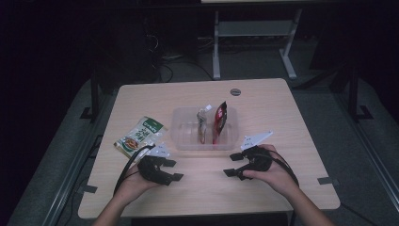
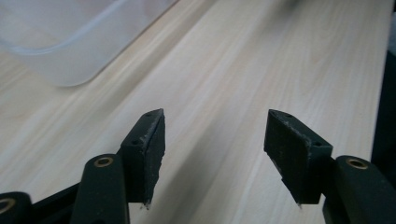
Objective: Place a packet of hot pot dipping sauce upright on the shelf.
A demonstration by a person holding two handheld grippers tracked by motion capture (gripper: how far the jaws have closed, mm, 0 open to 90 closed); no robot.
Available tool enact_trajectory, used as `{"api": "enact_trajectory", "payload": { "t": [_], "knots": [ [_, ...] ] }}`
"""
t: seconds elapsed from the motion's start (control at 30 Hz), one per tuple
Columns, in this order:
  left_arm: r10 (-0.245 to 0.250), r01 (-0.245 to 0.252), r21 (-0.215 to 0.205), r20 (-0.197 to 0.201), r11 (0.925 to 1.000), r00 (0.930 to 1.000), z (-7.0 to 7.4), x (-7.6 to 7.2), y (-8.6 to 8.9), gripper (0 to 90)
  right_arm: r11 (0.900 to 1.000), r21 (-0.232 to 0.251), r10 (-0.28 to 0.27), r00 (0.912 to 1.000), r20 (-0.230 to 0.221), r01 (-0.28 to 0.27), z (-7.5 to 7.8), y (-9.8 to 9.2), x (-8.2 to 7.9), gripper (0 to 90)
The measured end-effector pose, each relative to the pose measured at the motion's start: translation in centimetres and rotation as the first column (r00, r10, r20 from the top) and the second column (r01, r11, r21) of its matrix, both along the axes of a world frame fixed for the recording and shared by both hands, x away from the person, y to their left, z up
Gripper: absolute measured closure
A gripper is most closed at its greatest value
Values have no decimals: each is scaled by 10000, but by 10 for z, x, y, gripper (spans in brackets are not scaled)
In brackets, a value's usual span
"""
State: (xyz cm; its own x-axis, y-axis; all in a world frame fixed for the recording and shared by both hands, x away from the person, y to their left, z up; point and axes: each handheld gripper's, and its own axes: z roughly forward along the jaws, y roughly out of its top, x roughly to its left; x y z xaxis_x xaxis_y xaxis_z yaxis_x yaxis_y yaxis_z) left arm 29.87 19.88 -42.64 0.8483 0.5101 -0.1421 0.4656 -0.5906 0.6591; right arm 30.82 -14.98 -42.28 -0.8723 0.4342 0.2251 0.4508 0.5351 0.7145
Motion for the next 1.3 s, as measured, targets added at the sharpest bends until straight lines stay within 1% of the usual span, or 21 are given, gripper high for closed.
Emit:
{"api": "enact_trajectory", "payload": {
  "t": [0.07,0.17,0.3,0.33,0.4,0.43,0.5,0.57,0.6,0.63,0.7,0.73,0.87,0.9,0.93,1.03,1.07,1.13,1.17,1.2,1.3],
  "knots": [
    [219,-219,6,13,9998,9998,2,1,5,401,9995,-293,-76,10000,28,76,-4,-3,-4,299],
    [322,-323,201,63,9993,9995,5,4,12,463,9999,-111,-34,9998,-185,32,-7,-7,-9,288],
    [880,-885,624,113,9941,9961,11,9,27,654,9998,-212,-57,9991,-425,48,-15,-15,-21,272],
    [1369,-1380,791,192,9873,9904,14,14,37,715,9996,-273,-37,9992,-403,26,-16,-16,-23,271],
    [1594,-1611,886,263,9830,9869,15,17,42,753,9995,-330,22,9993,-382,-35,-16,-16,-23,264],
    [2030,-2073,1138,481,9716,9780,19,26,55,835,9995,-312,-17,9996,-299,8,-15,-15,-22,261],
    [2598,-2660,1189,648,9566,9635,22,35,67,895,9997,-223,-49,9993,-361,41,-15,-14,-21,261],
    [3190,-3258,1187,731,9379,9449,23,45,79,896,9996,-282,-30,9992,-393,19,-16,-14,-21,258],
    [3190,-3258,1187,731,9379,9449,23,45,79,897,9996,-282,-30,9992,-393,19,-16,-14,-21,258],
    [3439,-3548,1492,945,9230,9343,24,50,85,897,9995,-320,-60,9991,-423,46,-17,-15,-20,258],
    [3764,-3898,1522,1101,9082,9199,26,57,93,897,9996,-271,-119,9988,-475,106,-17,-16,-19,257],
    [4152,-4307,1567,1225,8888,9014,28,65,100,897,9996,-253,-116,9988,-484,104,-17,-16,-19,257],
    [4788,-4949,1548,1308,8551,8681,27,86,117,897,9998,-183,-122,9988,-470,113,-17,-17,-17,257],
    [4788,-4949,1548,1308,8551,8681,27,86,117,897,9998,-162,-135,9988,-481,127,-17,-18,-17,257],
    [5118,-5246,1395,1184,8398,8509,23,97,124,897,9998,-139,-139,9987,-485,133,-17,-18,-17,258],
    [5585,-5710,1564,1188,8059,8209,13,113,129,896,9999,-73,-160,9986,-500,156,-16,-20,-16,257],
    [5695,-5807,1573,1135,7988,8141,9,117,130,894,9998,-73,-183,9987,-485,179,-16,-21,-15,257],
    [5804,-5906,1636,1093,7902,8069,3,123,132,839,9997,-59,-235,9983,-536,232,-16,-22,-15,257],
    [5792,-5887,1633,1059,7917,8083,1,125,134,816,9997,-97,-217,9987,-464,213,-17,-23,-15,257],
    [5862,-5947,1589,1010,7881,8038,-1,126,134,788,9997,-81,-250,9983,-518,246,-17,-23,-15,257],
    [5813,-5881,1607,917,7926,8085,-5,128,136,700,9997,-55,-249,9983,-526,246,-17,-25,-15,257]
  ]
}}
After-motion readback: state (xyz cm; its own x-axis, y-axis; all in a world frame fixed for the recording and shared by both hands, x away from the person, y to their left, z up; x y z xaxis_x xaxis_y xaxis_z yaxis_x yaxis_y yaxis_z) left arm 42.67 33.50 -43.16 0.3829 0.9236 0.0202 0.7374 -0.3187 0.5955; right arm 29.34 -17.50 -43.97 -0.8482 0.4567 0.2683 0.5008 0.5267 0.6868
